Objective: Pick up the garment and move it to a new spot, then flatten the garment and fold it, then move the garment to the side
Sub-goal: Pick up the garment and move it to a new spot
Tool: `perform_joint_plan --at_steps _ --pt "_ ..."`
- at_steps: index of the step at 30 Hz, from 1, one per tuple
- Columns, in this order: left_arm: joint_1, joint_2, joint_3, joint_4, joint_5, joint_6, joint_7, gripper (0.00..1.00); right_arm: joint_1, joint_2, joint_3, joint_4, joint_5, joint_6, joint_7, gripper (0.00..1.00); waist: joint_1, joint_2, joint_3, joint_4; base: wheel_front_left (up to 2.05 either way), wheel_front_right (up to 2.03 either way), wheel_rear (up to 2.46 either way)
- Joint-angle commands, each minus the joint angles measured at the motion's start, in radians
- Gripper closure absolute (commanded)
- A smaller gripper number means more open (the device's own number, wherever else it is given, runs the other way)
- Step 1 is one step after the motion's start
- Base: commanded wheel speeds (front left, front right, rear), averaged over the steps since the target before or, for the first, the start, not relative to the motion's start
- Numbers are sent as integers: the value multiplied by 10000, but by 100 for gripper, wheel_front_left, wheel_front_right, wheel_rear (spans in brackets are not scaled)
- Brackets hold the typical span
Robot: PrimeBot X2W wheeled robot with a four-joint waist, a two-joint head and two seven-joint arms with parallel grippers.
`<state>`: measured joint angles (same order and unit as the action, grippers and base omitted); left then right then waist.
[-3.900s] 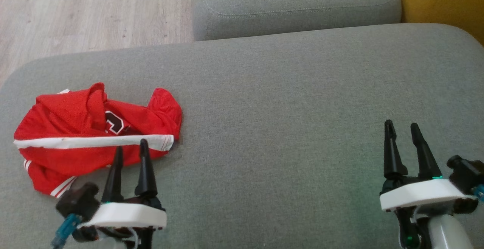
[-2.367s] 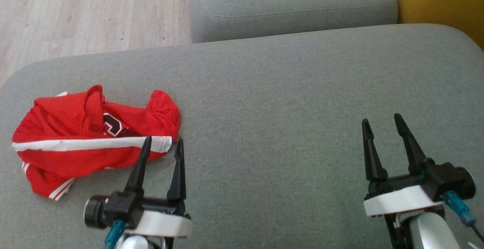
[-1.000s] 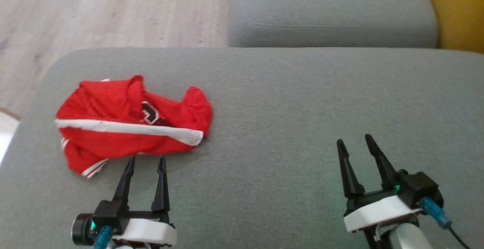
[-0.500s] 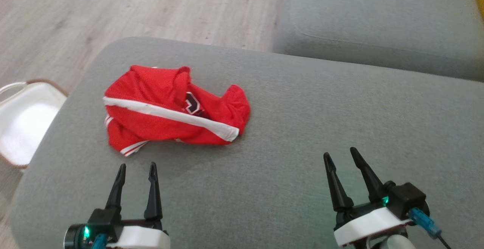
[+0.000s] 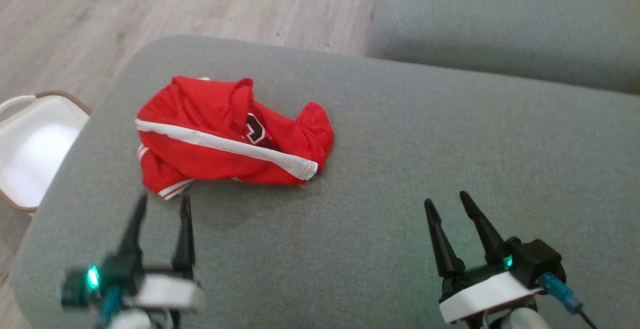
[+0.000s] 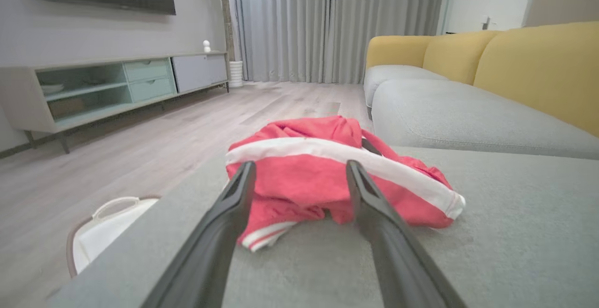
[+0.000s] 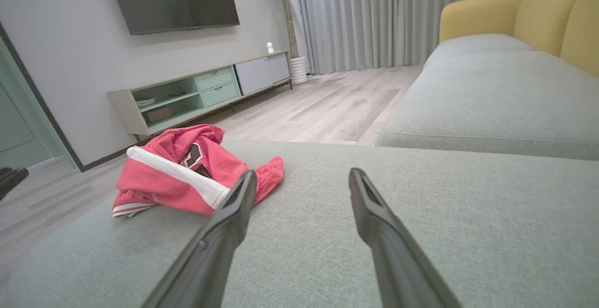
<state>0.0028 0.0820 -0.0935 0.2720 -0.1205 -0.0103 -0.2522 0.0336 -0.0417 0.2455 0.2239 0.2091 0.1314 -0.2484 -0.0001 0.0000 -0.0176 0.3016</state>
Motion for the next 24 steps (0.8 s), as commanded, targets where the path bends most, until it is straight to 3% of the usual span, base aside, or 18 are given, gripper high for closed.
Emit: perform_joint_plan --at_steps 1,5,9,13,19,24 --pt "-1280 440 345 -318 194 -129 -95 0 -458 -85 85 -385 -119 -7 -134 0 1 0 318 -255 0 0 0" --pt "-3353 1370 61 74 430 -750 665 0 -731 -85 -242 -432 -324 -7 -134 0 1 0 880 -527 0 0 0" --pt "-5153 2205 -707 691 665 -1104 1942 0 -994 -85 -366 -458 -440 -7 -134 0 1 0 1302 -793 0 0 0" --pt "-6226 2549 -1282 1233 312 -1185 3078 0 -1176 -85 -442 -504 -461 -7 -134 0 1 0 1603 -1021 0 0 0" --pt "-7341 3372 -2987 2216 -709 -1200 4909 0 -1441 -85 -454 -530 -398 -7 -134 0 1 0 2016 -1510 0 0 0" --pt "-7593 3849 -3596 3135 -1299 -1202 5617 0 -1567 -85 -463 -558 -335 -7 -134 0 1 0 2161 -1800 0 0 0"
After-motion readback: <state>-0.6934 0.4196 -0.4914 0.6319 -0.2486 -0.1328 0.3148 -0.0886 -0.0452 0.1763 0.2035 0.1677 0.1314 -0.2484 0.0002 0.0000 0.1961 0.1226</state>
